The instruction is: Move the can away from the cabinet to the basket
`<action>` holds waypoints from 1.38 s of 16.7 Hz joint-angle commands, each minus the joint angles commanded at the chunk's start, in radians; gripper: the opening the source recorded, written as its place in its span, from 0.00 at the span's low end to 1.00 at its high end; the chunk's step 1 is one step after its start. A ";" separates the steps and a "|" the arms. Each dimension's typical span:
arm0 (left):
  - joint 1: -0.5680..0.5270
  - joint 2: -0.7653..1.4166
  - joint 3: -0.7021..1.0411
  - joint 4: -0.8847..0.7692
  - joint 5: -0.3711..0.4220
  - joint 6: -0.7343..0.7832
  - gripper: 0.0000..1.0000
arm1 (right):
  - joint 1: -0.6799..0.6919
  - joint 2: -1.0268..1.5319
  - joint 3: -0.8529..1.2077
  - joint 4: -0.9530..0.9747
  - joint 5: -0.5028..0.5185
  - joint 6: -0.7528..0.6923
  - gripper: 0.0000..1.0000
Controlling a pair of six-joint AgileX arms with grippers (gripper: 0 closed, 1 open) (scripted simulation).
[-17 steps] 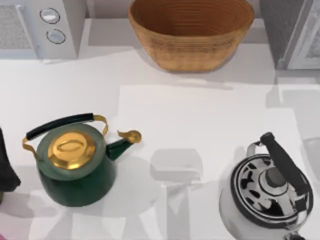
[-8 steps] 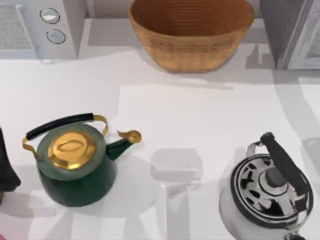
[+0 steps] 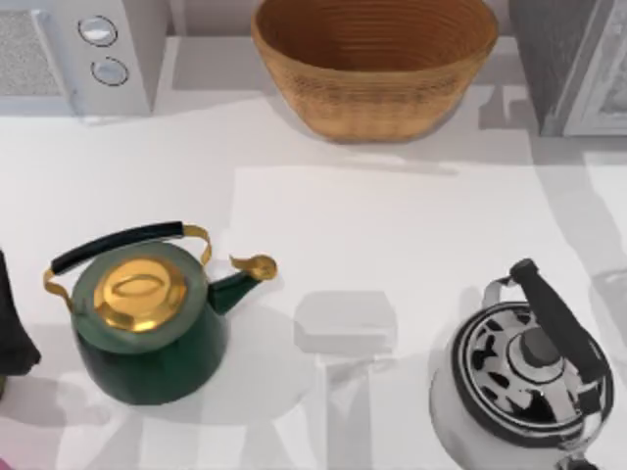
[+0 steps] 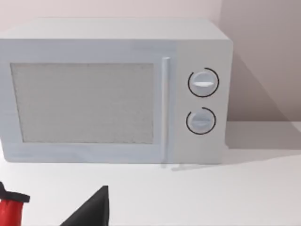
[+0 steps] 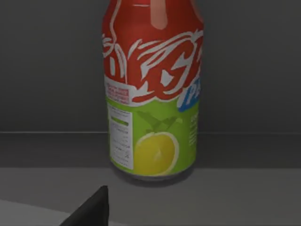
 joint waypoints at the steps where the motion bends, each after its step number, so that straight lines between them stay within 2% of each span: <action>1: 0.000 0.000 0.000 0.000 0.000 0.000 1.00 | 0.002 0.014 0.013 0.003 0.003 0.000 1.00; 8: 0.000 0.000 0.000 0.000 0.000 0.000 1.00 | 0.038 0.287 0.234 0.054 0.044 -0.003 1.00; 15: 0.000 0.000 0.000 0.000 0.000 0.000 1.00 | 0.036 0.321 0.267 0.056 0.046 -0.004 1.00; 23: 0.000 0.000 0.000 0.000 0.000 0.000 1.00 | 0.010 0.534 0.539 0.001 0.021 -0.004 1.00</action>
